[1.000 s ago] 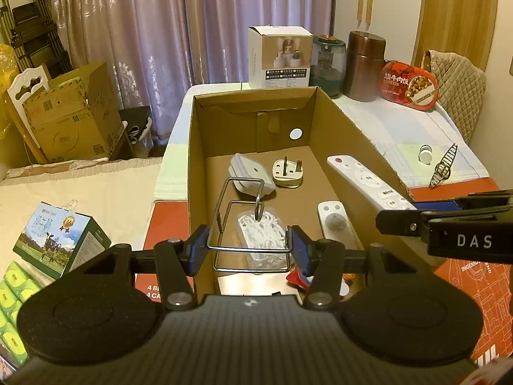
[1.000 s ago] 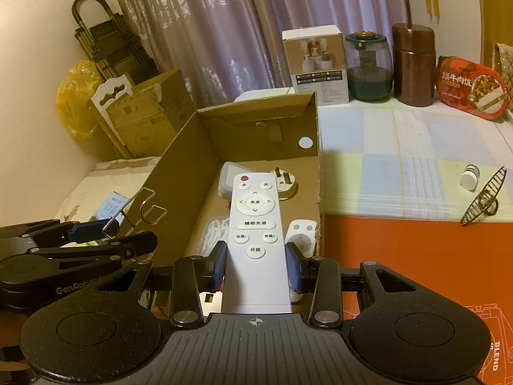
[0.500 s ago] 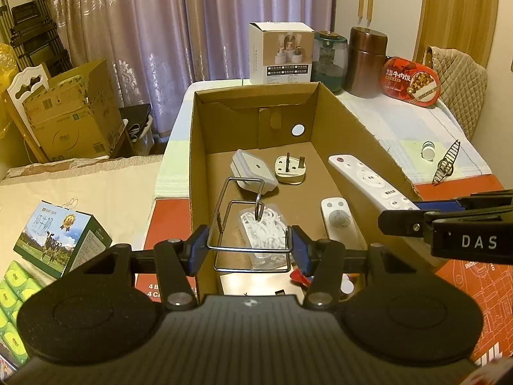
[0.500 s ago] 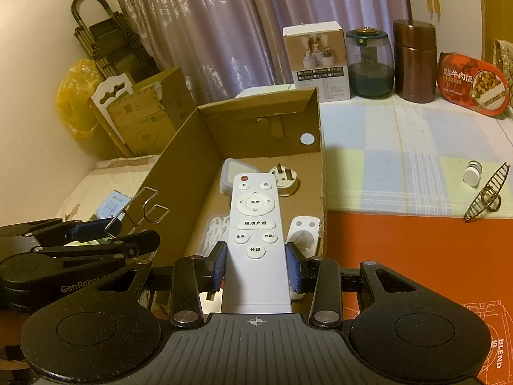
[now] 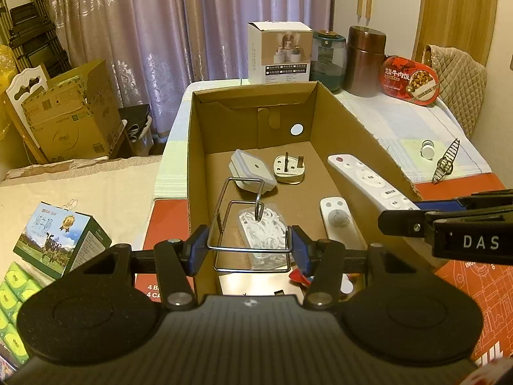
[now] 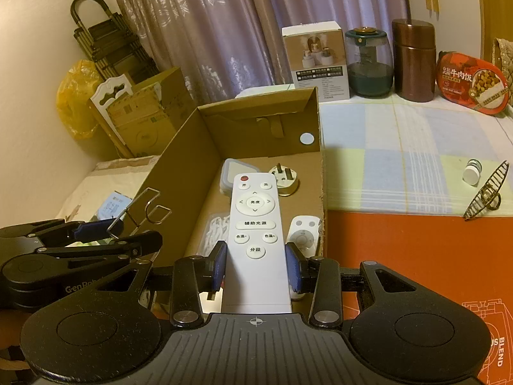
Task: Organize rigid objects
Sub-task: 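Open the left gripper to release the wire stand while the right holds the remote, then open the right gripper to release the white remote into the box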
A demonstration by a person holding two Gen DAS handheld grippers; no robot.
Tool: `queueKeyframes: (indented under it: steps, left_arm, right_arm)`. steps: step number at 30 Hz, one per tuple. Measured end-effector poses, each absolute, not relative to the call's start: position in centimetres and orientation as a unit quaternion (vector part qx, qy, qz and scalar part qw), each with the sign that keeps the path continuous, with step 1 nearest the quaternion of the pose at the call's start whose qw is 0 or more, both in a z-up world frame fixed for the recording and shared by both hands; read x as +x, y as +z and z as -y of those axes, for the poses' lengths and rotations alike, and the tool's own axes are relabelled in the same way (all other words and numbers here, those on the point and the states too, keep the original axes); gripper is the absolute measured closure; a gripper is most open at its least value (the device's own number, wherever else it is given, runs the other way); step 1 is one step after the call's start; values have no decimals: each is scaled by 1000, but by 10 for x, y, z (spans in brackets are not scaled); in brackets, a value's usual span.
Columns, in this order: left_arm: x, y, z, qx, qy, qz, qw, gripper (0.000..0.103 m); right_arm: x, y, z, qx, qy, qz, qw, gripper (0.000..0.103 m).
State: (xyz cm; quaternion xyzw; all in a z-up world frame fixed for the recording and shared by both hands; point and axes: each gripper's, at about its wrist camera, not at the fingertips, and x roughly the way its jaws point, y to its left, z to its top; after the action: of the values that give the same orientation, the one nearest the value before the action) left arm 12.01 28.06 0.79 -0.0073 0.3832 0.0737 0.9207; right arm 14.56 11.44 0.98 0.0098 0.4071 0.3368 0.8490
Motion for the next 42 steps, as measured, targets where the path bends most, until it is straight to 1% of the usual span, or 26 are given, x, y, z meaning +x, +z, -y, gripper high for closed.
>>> queueKeyframes:
  steps: [42]
  left_arm:
    - [116,14,-284,-7,87,-378,921,54]
  right_arm:
    - [143,9,-115,12,336,-410,848,68]
